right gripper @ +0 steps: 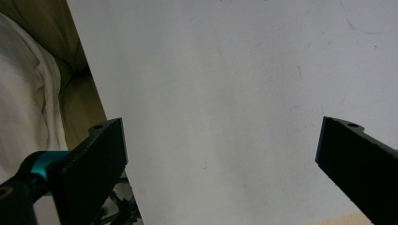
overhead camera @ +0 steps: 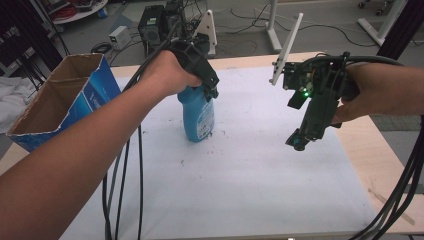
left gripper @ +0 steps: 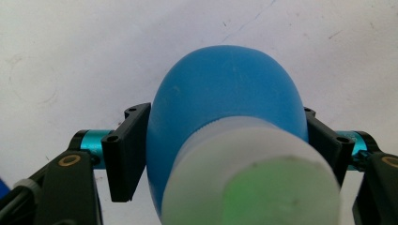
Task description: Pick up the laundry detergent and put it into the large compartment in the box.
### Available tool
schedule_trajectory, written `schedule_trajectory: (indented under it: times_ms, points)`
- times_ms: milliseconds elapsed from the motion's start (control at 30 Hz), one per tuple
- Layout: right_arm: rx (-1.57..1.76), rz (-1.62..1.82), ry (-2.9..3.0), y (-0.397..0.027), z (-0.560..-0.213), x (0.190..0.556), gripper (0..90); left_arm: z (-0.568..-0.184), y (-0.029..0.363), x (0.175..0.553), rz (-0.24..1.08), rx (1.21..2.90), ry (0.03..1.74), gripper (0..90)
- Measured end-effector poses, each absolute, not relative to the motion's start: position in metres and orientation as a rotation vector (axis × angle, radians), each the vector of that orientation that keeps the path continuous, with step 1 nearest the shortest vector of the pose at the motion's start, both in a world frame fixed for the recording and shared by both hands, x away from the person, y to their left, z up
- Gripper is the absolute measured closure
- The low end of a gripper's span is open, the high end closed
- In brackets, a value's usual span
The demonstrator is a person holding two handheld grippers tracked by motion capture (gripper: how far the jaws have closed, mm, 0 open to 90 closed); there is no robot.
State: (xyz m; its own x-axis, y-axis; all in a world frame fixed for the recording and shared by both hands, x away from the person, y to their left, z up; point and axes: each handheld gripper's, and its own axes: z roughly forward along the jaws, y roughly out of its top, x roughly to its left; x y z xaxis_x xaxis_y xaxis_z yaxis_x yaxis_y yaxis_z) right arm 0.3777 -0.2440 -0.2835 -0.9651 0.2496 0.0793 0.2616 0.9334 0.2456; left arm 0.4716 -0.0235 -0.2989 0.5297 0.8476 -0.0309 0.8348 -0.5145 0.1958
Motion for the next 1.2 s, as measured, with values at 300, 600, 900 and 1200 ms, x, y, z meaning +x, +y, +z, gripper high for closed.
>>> schedule_trajectory:
  times_ms: [300, 600, 900, 1200]
  points:
    - [-0.403, -0.396, -3.041, -0.243, -0.284, 0.378, 1.5, -0.298, -0.024, 0.471, 0.106, 2.578, 1.430, 37.4]
    - [-0.399, -0.402, -3.042, -0.243, -0.283, 0.378, 1.5, -0.297, -0.020, 0.472, 0.080, 2.581, 1.413, 37.7]
    - [-0.404, -0.403, -3.041, -0.243, -0.283, 0.378, 1.5, -0.269, -0.010, 0.465, 0.068, 2.609, 1.304, 37.8]
    - [-0.393, -0.402, -3.045, -0.242, -0.283, 0.377, 1.5, -0.229, 0.004, 0.450, 0.075, 2.664, 1.161, 37.8]
